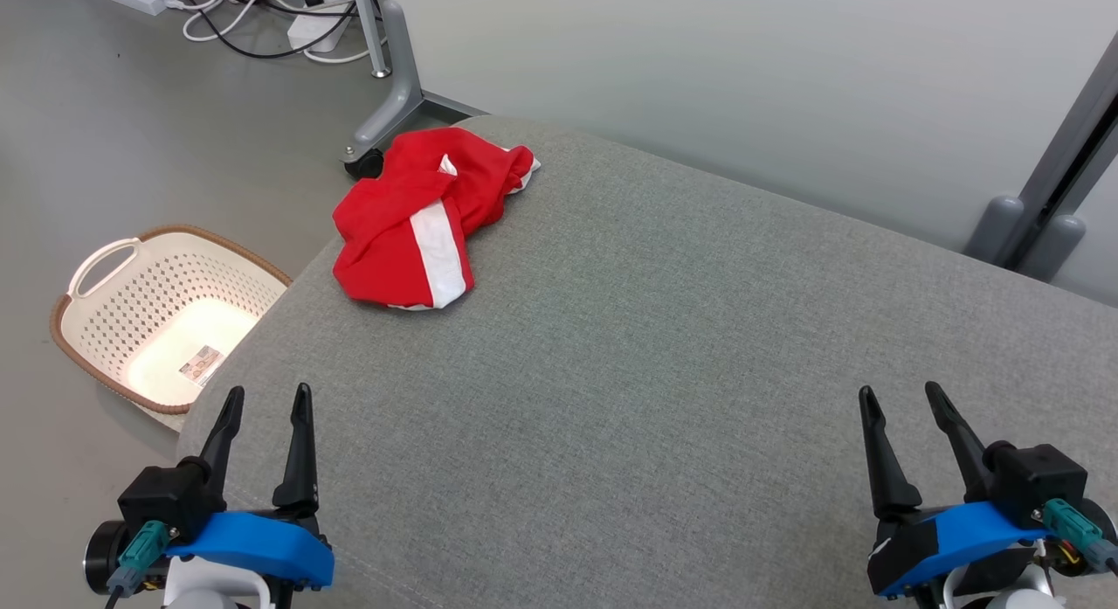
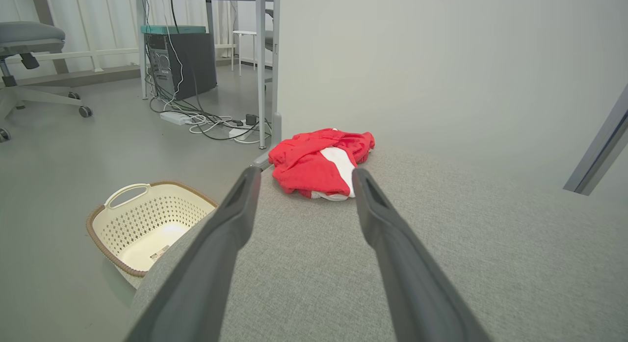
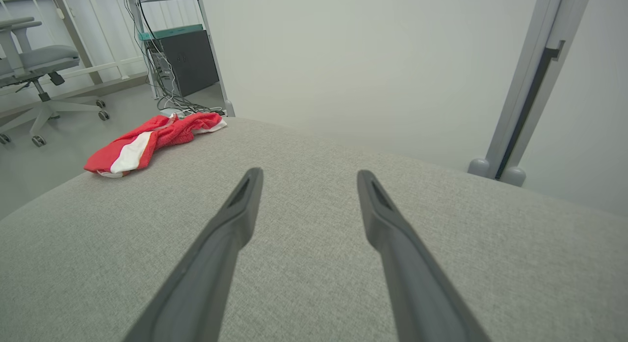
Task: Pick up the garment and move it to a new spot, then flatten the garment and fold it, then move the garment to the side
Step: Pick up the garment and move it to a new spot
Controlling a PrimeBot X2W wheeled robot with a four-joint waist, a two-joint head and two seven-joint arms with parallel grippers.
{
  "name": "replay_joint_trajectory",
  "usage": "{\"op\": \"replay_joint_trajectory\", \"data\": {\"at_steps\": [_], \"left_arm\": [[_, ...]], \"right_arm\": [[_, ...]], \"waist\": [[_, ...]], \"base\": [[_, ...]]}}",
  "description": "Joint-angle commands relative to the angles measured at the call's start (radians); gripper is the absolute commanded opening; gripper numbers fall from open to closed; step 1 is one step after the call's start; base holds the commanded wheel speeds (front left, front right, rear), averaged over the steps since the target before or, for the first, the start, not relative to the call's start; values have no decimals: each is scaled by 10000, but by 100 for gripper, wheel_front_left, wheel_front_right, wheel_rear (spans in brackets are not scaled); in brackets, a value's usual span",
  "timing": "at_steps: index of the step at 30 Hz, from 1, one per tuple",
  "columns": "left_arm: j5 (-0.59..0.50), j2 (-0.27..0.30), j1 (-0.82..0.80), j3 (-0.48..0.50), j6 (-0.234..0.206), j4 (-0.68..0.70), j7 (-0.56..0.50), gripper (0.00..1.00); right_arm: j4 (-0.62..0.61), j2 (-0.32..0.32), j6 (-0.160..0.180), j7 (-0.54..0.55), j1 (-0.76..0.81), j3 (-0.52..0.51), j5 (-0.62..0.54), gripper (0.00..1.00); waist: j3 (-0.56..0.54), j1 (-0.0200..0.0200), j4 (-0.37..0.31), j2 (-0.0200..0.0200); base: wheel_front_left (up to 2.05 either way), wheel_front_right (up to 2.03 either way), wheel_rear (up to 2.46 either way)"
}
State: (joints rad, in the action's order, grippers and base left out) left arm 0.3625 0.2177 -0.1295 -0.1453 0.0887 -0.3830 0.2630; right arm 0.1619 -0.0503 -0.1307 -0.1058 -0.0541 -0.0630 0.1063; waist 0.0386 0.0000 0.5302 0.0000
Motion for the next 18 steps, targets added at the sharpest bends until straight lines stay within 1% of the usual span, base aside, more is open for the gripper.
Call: {"op": "replay_joint_trajectory", "data": {"at_steps": [1, 5, 9, 13, 18], "left_arm": [[67, 8, 16, 23, 1, 35, 21, 100], [81, -53, -69, 60, 11, 23, 23, 100], [242, 42, -466, 214, 14, -19, -37, 100], [481, 368, -1276, 514, 26, -82, -343, 100], [1072, 906, -2672, 1036, 82, -870, -1296, 100]], "right_arm": [[17, -4, -1, -20, -66, 24, -10, 100], [-22, -4, -1, 33, 16, 47, -30, 100], [-117, -7, -1, 85, -58, 101, -87, 100], [-356, -19, -1, 220, -232, 275, -252, 100], [-616, -52, -1, 428, -428, 679, -312, 100]], "waist": [[3, 0, -4, 0], [65, 0, -75, 0], [235, 0, -241, 0], [592, 0, -535, 0], [1201, 0, -1140, 0]], "base": [[0, 0, 0], [0, 0, 0], [0, 0, 0], [0, 0, 0], [0, 0, 0]]}}
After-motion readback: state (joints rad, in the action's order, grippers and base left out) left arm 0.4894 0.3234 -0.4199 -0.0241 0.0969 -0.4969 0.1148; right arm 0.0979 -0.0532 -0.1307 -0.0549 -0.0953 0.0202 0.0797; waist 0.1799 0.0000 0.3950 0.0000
